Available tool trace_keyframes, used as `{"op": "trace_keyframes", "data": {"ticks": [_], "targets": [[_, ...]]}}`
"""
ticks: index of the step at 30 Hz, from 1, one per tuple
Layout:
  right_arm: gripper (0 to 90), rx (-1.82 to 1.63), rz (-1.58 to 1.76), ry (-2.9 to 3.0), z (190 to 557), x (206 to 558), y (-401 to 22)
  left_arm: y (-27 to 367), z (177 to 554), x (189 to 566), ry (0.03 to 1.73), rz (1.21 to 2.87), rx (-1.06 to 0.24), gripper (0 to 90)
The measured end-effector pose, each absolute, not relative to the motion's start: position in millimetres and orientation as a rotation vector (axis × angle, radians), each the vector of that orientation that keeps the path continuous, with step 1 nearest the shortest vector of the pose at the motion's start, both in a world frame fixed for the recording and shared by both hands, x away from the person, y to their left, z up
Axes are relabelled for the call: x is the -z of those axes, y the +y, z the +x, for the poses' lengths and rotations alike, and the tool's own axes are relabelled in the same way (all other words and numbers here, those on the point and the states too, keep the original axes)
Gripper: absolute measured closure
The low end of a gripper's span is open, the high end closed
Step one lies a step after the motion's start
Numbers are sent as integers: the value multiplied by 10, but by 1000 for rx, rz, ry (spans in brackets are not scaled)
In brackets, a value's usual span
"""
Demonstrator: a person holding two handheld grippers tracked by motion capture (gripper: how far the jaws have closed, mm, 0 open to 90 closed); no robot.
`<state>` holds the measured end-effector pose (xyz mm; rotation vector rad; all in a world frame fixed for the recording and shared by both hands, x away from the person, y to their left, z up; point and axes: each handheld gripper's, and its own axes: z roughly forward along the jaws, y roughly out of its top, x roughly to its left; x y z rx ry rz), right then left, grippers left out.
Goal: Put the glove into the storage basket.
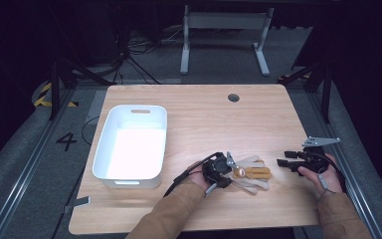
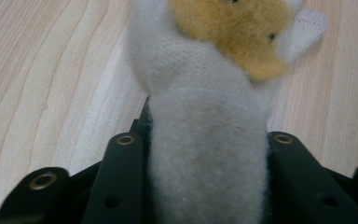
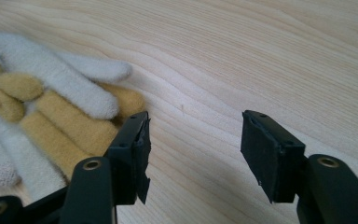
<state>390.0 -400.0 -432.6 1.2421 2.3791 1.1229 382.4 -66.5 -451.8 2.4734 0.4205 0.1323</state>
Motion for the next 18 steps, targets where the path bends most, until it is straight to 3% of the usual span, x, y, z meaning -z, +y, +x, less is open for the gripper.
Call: {"op": "trace_keyframes", "data": {"ticks": [18], "targets": [[434,-1146,1267,2347,3911,4313,-4073,-606,3840,4435,502,2415,-65,691]]}}
